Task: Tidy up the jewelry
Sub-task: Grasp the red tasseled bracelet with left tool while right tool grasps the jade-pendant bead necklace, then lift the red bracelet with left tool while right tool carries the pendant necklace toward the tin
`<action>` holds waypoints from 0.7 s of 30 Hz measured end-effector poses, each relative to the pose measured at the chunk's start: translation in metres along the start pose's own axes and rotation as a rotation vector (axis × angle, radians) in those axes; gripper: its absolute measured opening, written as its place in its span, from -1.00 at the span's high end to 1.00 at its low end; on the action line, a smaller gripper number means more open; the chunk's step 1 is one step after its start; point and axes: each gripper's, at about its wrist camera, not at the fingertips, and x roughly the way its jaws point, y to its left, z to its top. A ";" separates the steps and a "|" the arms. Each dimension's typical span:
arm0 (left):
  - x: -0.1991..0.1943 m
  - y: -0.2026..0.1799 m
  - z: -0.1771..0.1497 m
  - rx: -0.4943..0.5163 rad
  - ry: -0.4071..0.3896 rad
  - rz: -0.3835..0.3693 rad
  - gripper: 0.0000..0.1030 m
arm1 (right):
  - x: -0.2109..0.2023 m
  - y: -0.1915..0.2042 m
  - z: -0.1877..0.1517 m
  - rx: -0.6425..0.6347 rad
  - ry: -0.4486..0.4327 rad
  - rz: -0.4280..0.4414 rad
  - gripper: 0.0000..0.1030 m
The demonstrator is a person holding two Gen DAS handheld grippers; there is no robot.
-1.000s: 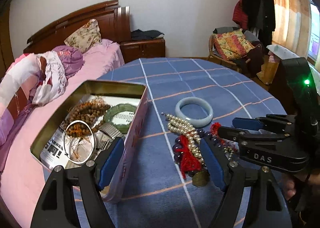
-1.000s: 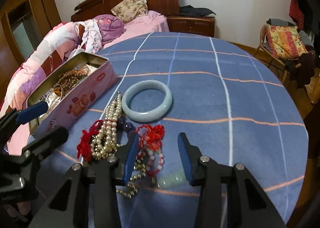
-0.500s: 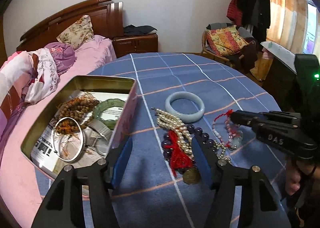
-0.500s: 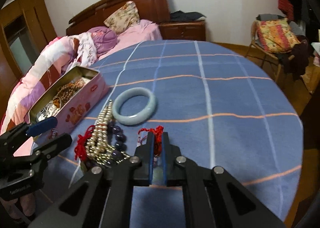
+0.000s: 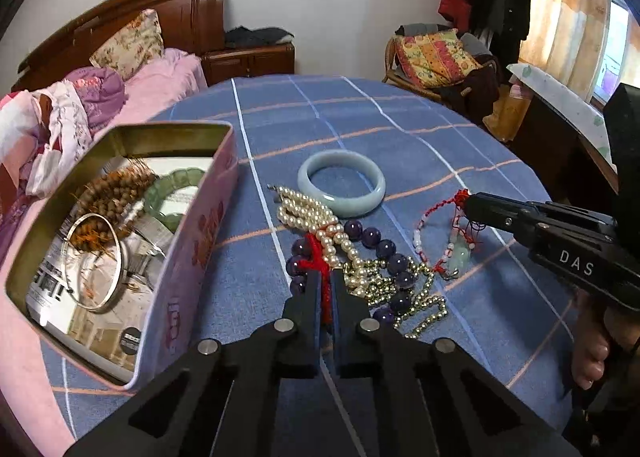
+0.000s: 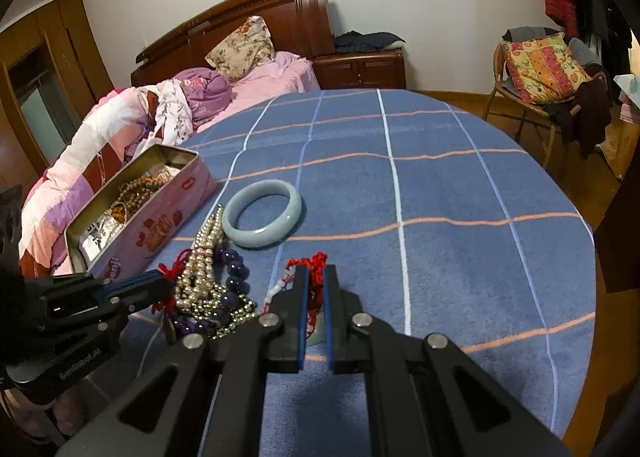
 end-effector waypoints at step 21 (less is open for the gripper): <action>-0.071 0.026 0.030 -0.028 -0.213 0.034 0.97 | -0.047 0.026 0.028 -0.052 -0.145 0.024 0.84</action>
